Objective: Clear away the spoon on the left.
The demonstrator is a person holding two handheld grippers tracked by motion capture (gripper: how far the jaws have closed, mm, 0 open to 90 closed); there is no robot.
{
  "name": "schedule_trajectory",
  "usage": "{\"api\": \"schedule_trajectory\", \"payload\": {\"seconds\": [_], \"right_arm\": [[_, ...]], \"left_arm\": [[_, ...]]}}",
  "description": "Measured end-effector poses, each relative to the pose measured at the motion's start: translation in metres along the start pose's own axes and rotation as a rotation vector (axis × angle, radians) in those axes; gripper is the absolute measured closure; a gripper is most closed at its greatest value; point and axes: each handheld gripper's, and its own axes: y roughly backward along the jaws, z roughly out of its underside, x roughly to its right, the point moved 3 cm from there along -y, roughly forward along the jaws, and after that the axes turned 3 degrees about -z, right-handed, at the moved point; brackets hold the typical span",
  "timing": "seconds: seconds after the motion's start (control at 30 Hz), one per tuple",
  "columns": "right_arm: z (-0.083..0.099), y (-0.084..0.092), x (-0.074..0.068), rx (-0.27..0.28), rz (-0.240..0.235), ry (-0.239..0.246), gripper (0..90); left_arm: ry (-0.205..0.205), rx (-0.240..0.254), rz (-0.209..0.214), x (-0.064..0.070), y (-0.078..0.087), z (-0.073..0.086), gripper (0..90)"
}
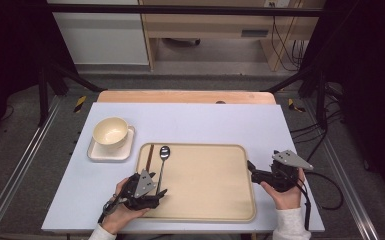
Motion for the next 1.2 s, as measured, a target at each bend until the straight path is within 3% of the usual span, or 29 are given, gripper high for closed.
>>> {"api": "schedule_trajectory", "payload": {"seconds": [0.17,0.6,0.87,1.2], "right_arm": [[0.0,-0.001,0.0,0.0,0.001,0.001,4.6],[0.001,-0.001,0.002,-0.006,0.005,-0.006,4.6],[0.0,-0.001,0.003,-0.003,0.01,-0.005,4.8],[-0.001,0.0,0.005,0.0,0.02,-0.018,4.7]], "left_arm": [[0.057,0.029,-0.024,-0.011,0.007,-0.002,30.6],[0.134,0.095,-0.097,-0.044,0.03,-0.008,28.1],[0.223,0.148,-0.141,-0.068,0.045,-0.009,26.8],[0.279,0.17,-0.19,-0.094,0.057,-0.008,24.7]]}}
